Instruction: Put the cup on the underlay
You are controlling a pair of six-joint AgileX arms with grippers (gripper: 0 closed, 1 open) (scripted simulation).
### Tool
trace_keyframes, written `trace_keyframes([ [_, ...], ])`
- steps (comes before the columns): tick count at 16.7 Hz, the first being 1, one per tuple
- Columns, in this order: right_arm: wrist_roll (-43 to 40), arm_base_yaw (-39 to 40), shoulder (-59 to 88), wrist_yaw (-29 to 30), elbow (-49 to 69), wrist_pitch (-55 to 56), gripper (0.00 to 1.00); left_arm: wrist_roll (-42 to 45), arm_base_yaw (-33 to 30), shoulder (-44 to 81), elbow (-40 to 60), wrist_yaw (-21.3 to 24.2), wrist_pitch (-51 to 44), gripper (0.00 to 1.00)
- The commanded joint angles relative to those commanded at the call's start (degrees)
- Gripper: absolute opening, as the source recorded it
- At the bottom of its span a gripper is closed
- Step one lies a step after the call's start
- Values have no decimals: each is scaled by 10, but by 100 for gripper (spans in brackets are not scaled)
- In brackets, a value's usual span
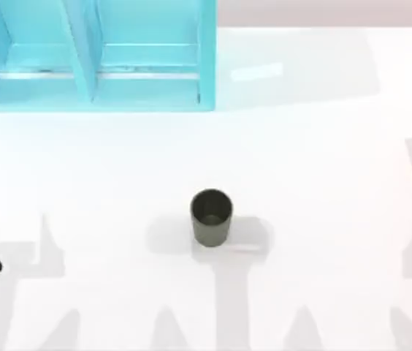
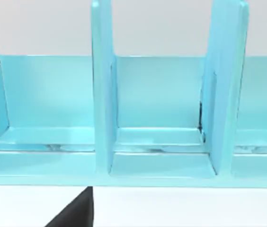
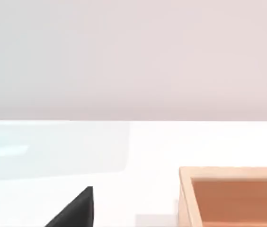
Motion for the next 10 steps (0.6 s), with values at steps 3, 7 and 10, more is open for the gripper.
trace_keyframes([
  [3, 0, 0, 0, 0, 0, 0, 100, 4, -5, 6, 5, 1, -4, 100],
  [7, 0, 0, 0, 0, 0, 0, 100, 54, -63, 88, 79, 5, -65, 100],
  [10, 0, 0, 0, 0, 0, 0, 100, 119, -134, 214, 177, 7, -150, 100],
])
